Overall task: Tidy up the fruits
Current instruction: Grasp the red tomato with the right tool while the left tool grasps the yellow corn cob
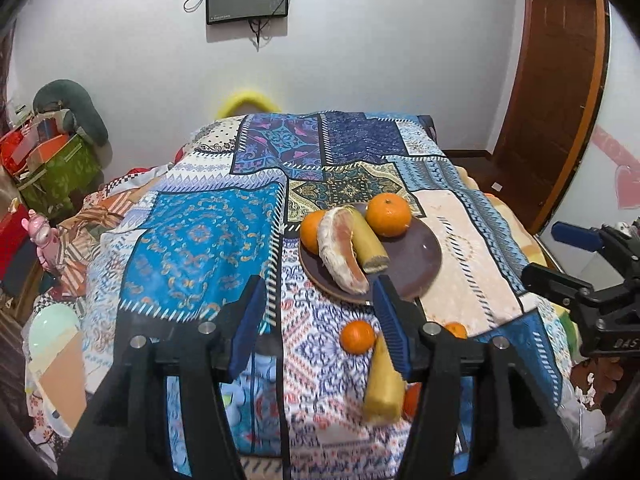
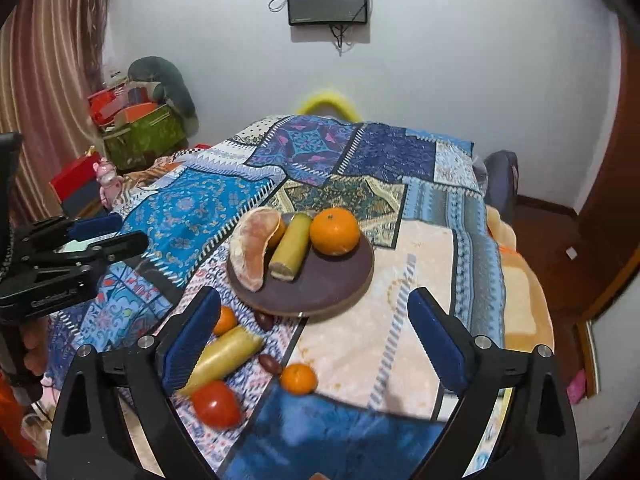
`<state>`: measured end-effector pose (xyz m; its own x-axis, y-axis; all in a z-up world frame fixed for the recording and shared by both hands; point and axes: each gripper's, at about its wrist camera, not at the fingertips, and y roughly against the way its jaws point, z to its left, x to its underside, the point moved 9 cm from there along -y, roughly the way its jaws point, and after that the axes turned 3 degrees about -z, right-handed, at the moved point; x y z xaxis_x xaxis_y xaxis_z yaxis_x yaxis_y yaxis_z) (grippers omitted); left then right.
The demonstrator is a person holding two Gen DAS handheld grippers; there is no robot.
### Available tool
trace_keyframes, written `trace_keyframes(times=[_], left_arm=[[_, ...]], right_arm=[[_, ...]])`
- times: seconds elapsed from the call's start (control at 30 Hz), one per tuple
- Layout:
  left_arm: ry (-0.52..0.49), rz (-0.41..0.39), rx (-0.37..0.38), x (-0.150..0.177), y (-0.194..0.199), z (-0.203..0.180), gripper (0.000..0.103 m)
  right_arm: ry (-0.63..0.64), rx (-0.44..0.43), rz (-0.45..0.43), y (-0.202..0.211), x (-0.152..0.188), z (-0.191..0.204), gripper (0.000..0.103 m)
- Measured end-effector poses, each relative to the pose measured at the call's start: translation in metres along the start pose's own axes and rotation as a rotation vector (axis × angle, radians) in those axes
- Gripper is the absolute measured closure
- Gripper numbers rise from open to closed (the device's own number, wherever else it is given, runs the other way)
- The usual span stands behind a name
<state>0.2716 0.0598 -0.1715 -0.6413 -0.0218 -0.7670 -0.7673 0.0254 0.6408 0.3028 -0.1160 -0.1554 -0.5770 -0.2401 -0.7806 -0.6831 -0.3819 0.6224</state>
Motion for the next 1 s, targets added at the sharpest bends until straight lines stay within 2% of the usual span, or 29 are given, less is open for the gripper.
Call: trace_keyframes(times=[0.1,0.3,0.37,0.67,0.83,1.0], left_arm=[[-0.010,-0.004,-0.005,0.009,0.014,0.000,0.048],[-0.013,0.010,0.000,0.032,0.029,0.001,0.045],[-0.009,0.022,0.001,0.041,0.030,0.004,0.045],[0.029,0.096,0.020,0.078,0.019,0.013,0.045],[0.049,0.129,0.029,0.092,0.010,0.018,0.045],[0.063,0.156,0.036,0.101,0.002,0.021,0.045]], right_arm=[[-0.021,-0.007,0.024,0.005,0.010,0.006,0.009],[-0.100,-0.099,0.046,0.011,0.034,0.019,0.009],[-0.105,-0.087,0.073,0.008,0.043,0.022,0.010],[0.011,-0.066,0.170,-0.019,0.082,0.052,0.011],[-0.008,-0.122,0.262,-0.042,0.105,0.065,0.027],[0.012,-0.144,0.320,-0.055,0.122,0.075,0.033]])
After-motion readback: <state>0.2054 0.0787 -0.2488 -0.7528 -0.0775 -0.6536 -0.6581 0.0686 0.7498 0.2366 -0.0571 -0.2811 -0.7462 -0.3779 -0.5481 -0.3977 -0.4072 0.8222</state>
